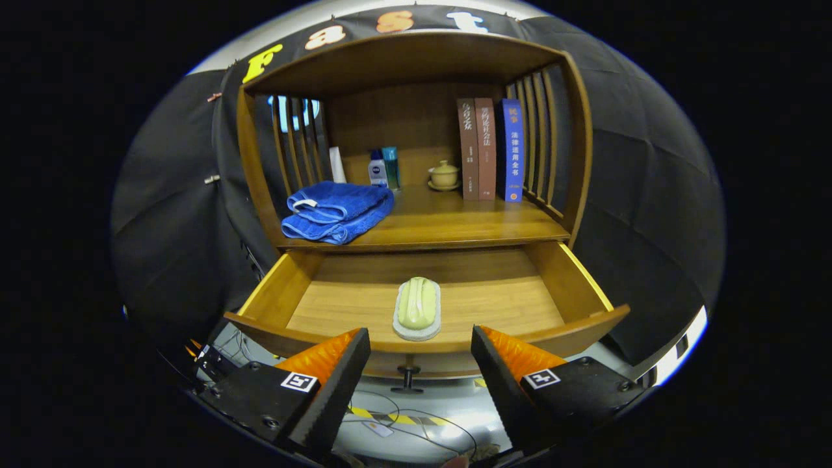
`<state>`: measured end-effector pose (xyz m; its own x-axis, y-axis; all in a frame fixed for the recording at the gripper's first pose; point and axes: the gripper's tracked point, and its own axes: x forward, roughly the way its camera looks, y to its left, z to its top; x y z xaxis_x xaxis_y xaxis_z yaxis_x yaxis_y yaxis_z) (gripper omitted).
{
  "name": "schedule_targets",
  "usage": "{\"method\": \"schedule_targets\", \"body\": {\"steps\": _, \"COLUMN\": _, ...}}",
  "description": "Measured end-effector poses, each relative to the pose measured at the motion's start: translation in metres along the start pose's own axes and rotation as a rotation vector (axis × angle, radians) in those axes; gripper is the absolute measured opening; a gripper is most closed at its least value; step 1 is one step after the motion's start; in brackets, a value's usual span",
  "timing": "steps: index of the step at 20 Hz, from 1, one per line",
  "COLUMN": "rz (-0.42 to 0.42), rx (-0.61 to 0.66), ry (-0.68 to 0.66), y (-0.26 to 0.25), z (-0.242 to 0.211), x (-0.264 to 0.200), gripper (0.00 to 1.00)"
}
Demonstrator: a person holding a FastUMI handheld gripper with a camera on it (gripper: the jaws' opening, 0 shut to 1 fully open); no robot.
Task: Pull open the drawer, take out the items inside it, and place them on the countertop above the cabinet.
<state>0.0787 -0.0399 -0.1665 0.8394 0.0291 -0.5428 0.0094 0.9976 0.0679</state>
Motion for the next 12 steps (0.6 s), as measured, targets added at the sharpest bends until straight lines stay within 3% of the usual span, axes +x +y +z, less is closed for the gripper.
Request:
{"method": "schedule_targets", "body": {"steps": 5, "rz": -0.040, "rx": -0.017, "ry": 0.150, "y": 0.004, "z": 0.030, "x": 0.080, "gripper": 0.99}}
{"method": "schedule_targets", "body": {"steps": 12, "rz": -0.085, "rx": -0.021, "ry": 0.435, "y": -0.002, "z": -0.036, "x": 0.166, "gripper": 0.93}}
